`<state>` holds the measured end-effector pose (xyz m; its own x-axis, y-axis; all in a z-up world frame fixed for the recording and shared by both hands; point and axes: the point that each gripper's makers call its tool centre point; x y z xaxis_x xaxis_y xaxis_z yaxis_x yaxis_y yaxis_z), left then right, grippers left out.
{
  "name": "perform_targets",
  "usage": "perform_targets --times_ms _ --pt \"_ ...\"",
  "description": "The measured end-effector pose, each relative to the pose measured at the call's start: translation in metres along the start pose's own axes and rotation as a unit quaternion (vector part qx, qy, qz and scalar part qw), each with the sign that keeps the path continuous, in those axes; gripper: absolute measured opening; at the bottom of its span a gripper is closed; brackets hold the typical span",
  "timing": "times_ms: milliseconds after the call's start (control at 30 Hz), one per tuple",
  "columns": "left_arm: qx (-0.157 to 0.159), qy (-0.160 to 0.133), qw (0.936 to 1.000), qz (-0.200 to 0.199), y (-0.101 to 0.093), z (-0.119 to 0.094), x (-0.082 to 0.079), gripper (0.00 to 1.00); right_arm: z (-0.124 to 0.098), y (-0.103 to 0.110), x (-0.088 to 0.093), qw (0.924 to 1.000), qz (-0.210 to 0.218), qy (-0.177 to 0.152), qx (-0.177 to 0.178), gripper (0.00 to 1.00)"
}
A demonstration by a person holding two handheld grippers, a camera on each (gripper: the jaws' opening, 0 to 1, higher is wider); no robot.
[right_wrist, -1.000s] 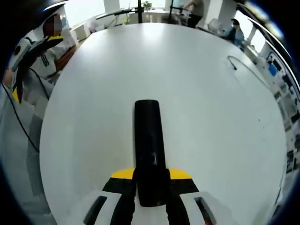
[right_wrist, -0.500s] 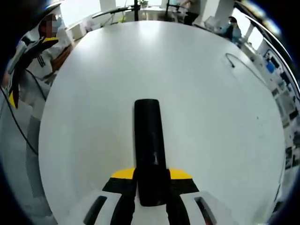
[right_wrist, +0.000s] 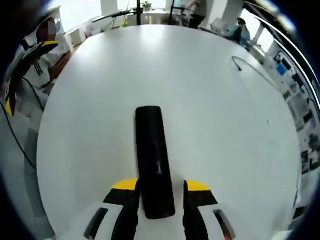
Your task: Press the specified remote control buttons in sequence, fully releasing each button before pressing the next.
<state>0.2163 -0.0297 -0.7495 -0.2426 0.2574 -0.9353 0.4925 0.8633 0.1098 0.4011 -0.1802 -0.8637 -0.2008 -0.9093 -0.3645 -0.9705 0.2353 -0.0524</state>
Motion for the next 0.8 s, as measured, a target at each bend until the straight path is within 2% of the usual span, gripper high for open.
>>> perform_targets --times_ms 67,167,233,367,433,500,533,567,633,700,800 --pt "0.0 -0.001 1.0 0.0 0.0 0.0 0.0 0.96 -0.001 -0.001 0.002 0.9999 0.013 -0.007 0.005 0.37" --pt "-0.002 -0.001 1.0 -0.001 0.001 0.0 0.0 0.96 -0.003 -0.004 0.006 0.9991 0.034 -0.018 0.021 0.55" --pt "-0.003 -0.001 1.0 -0.001 0.001 0.0 0.0 0.96 -0.004 -0.002 0.008 0.9971 0.062 -0.037 0.023 0.67" --pt "-0.001 -0.001 1.0 0.0 0.001 0.0 -0.001 0.96 -0.015 -0.002 0.007 0.9888 0.112 -0.09 0.04 0.75" --pt "0.0 -0.001 1.0 0.0 0.0 0.0 0.0 0.96 -0.021 -0.011 0.008 0.9846 0.113 -0.107 0.08 0.96" --pt "0.002 -0.002 1.0 0.0 -0.001 0.0 -0.001 0.96 -0.026 -0.016 0.015 0.9838 0.096 -0.099 0.114 0.99" --pt "0.002 -0.002 1.0 0.001 -0.001 0.0 -0.001 0.96 -0.029 -0.019 0.011 0.9813 0.092 -0.114 0.124 0.99" --pt "0.003 -0.002 1.0 0.001 -0.001 0.0 -0.001 0.96 -0.039 -0.02 0.011 0.9793 0.105 -0.117 0.128 0.99" --pt "0.003 -0.002 1.0 0.001 -0.001 0.0 -0.001 0.96 -0.043 -0.02 0.005 0.9734 0.124 -0.143 0.129 0.99" --pt "0.002 -0.003 1.0 0.0 -0.001 0.0 -0.001 0.96 -0.05 -0.02 0.001 0.9642 0.152 -0.172 0.133 0.99" --pt "0.002 -0.003 1.0 -0.002 -0.001 0.0 -0.001 0.96 -0.057 -0.016 0.0 0.9611 0.16 -0.178 0.138 0.99"
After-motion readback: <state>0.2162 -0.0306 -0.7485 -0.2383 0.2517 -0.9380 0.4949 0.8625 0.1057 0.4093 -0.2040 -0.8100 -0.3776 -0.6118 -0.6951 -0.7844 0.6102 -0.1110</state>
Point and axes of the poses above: the point that each gripper's makers call its tool centre point, and the gripper's own axes: z roughly forward along the fingers, y roughly to its left, x roughly out of its underside, and after that the axes turned 2 degrees about z, right-handed
